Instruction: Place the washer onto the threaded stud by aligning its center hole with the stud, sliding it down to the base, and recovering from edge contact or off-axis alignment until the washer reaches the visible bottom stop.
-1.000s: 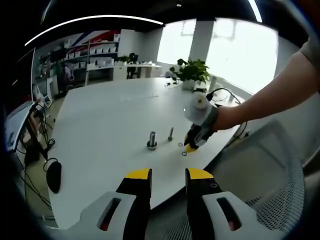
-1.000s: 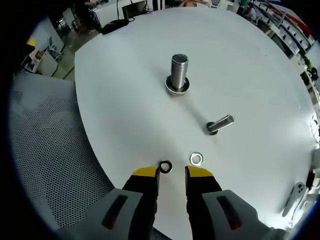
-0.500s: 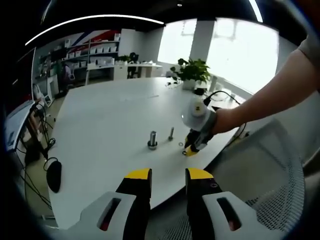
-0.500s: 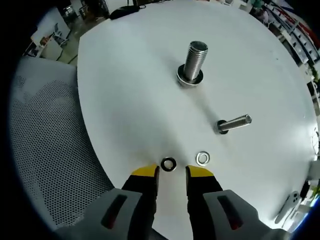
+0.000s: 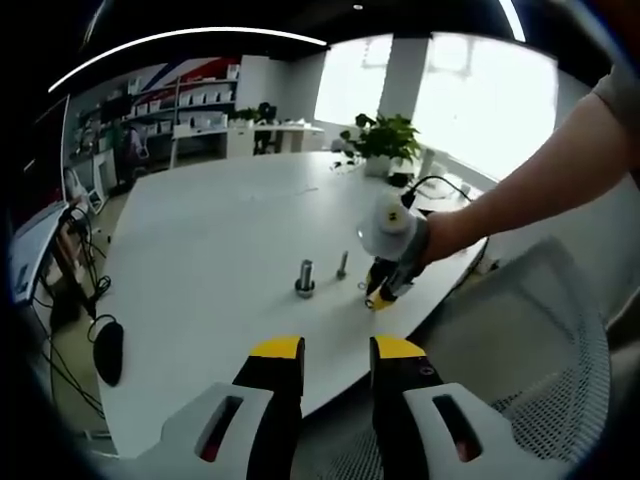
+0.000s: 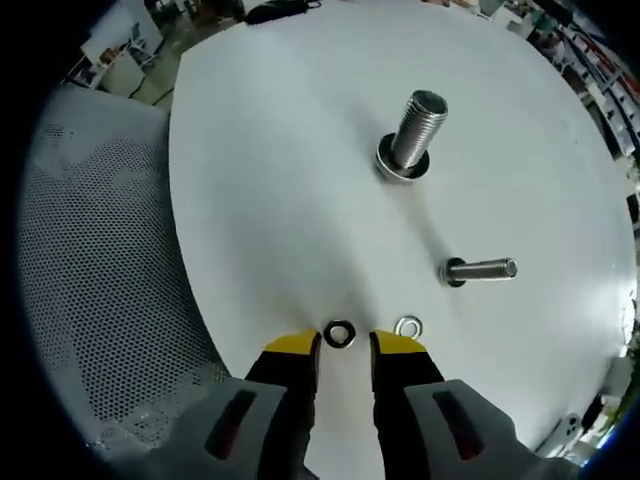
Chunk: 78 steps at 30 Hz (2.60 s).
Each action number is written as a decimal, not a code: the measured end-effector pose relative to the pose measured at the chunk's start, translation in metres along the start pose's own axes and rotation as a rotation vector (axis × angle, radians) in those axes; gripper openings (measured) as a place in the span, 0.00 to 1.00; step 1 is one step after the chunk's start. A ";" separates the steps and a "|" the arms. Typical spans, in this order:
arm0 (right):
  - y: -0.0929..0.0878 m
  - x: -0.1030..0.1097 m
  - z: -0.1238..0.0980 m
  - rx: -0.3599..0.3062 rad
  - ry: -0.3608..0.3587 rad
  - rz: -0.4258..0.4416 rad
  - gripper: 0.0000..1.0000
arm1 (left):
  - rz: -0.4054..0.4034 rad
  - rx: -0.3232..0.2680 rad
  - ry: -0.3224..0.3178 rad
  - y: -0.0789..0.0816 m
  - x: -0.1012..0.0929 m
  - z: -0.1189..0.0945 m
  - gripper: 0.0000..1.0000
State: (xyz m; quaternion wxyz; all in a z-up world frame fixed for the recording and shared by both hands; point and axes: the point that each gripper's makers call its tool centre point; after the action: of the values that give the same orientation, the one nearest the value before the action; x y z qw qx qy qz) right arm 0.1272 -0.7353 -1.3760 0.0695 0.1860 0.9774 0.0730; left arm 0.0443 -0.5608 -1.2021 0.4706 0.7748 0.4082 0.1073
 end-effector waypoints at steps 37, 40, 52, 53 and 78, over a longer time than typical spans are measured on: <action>0.002 0.002 -0.001 0.128 -0.055 0.034 0.14 | 0.007 -0.019 -0.007 0.003 -0.001 -0.001 0.23; 0.002 0.002 -0.002 0.109 -0.064 0.059 0.14 | 0.007 -0.024 -0.005 0.004 -0.001 -0.002 0.23; 0.000 -0.001 -0.003 -0.040 -0.066 0.209 0.14 | 0.011 -0.031 -0.002 0.006 0.000 -0.002 0.23; 0.000 -0.001 -0.002 -0.039 -0.068 0.207 0.14 | 0.010 -0.031 -0.001 0.006 0.000 -0.002 0.23; 0.017 -0.066 -0.059 -0.208 -0.188 0.272 0.13 | 0.006 -0.031 0.014 0.006 0.003 -0.002 0.22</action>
State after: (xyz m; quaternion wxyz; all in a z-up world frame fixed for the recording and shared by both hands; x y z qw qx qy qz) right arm 0.1846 -0.7508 -1.3084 0.1688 0.3142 0.9196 0.1646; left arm 0.0481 -0.5589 -1.1966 0.4794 0.7680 0.4075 0.1202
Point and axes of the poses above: the point that each gripper's makers call its tool centre point, and the gripper's own axes: z roughly forward along the fingers, x roughly to its left, y roughly out of its top, and after that the axes turned 5 degrees about -y, right-handed
